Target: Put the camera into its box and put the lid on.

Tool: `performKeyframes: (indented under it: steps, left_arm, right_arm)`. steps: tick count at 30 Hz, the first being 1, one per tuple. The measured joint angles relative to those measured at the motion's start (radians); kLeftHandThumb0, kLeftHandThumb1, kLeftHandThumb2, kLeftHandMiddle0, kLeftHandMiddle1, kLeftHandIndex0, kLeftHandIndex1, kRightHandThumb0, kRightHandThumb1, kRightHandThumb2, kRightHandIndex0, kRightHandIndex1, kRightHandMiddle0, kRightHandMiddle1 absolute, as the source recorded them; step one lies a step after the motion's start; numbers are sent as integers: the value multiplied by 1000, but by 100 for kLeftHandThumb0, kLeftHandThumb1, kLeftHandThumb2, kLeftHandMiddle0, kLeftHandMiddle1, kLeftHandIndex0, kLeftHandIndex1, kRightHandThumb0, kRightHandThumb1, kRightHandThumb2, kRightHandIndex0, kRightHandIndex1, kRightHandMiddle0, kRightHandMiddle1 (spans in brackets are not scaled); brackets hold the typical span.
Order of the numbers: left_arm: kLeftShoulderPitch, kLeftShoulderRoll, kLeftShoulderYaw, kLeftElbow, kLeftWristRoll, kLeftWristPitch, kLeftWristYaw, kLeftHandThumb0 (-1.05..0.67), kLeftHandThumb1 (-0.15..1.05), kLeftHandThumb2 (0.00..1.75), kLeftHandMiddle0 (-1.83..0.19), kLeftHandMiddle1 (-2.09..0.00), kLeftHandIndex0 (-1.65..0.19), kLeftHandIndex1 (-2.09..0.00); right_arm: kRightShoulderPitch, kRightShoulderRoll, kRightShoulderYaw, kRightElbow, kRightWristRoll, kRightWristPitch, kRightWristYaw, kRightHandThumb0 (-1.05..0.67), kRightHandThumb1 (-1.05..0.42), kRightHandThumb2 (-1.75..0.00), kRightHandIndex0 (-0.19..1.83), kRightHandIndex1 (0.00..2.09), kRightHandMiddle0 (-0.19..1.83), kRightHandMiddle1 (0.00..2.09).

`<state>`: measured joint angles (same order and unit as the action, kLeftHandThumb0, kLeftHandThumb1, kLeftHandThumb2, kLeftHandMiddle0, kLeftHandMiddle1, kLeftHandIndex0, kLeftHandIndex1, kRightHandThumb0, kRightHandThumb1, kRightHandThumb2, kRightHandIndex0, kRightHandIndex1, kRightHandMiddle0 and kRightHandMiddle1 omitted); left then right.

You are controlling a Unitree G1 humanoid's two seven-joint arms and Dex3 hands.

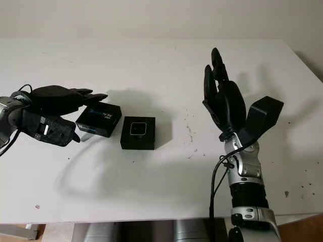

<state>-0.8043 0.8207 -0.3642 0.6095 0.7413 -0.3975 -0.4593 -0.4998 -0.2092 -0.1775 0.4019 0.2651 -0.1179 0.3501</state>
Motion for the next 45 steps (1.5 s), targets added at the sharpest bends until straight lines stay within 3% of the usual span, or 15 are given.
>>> performKeyframes:
  steps: [11,19,30,35,39,42,43,45]
  left_arm:
    - [-46,-34,-4,105,-4,4,62,-54,81,6,-8,-7,-4,-8]
    - [-63,-67,-4,114,-69,35,-29,-52,81,5,-10,-7,-5,-8]
    - [-63,-73,-4,114,-84,22,-43,-50,79,5,-14,-7,-11,-9]
    - [-62,-73,-8,114,-66,-4,0,-39,84,7,-25,-10,-20,-13]
    - [-62,-50,-47,91,41,-44,102,-24,90,8,-41,-18,-34,-20]
    - [-62,-42,-67,69,85,-54,133,-23,94,8,-48,-21,-40,-22]
    - [-61,-42,-68,69,87,-59,141,-24,94,6,-37,-61,-45,-27]
    - [-55,-40,-66,70,81,-70,158,-25,95,6,-22,-103,-48,-33]
  right_arm:
    - [17,0,-1,14,-9,-18,12,-66,-105,-64,-12,7,-8,7]
    - [27,0,-2,11,-26,-29,1,-60,-105,-61,-10,7,-6,7]
    - [36,-1,-2,4,-29,-40,0,-58,-105,-60,-10,6,-6,6]
    - [36,0,-3,4,-28,-40,2,-58,-105,-58,-10,6,-5,6]
    - [36,-1,-3,4,-28,-40,4,-60,-105,-57,-9,6,-5,6]
    - [37,-1,-3,1,-27,-36,5,-60,-105,-57,-9,6,-4,6]
    - [38,-1,-3,-1,-27,-32,5,-60,-105,-56,-9,6,-4,6]
    - [41,-1,-3,-4,-24,-31,8,-60,-105,-55,-9,6,-4,6]
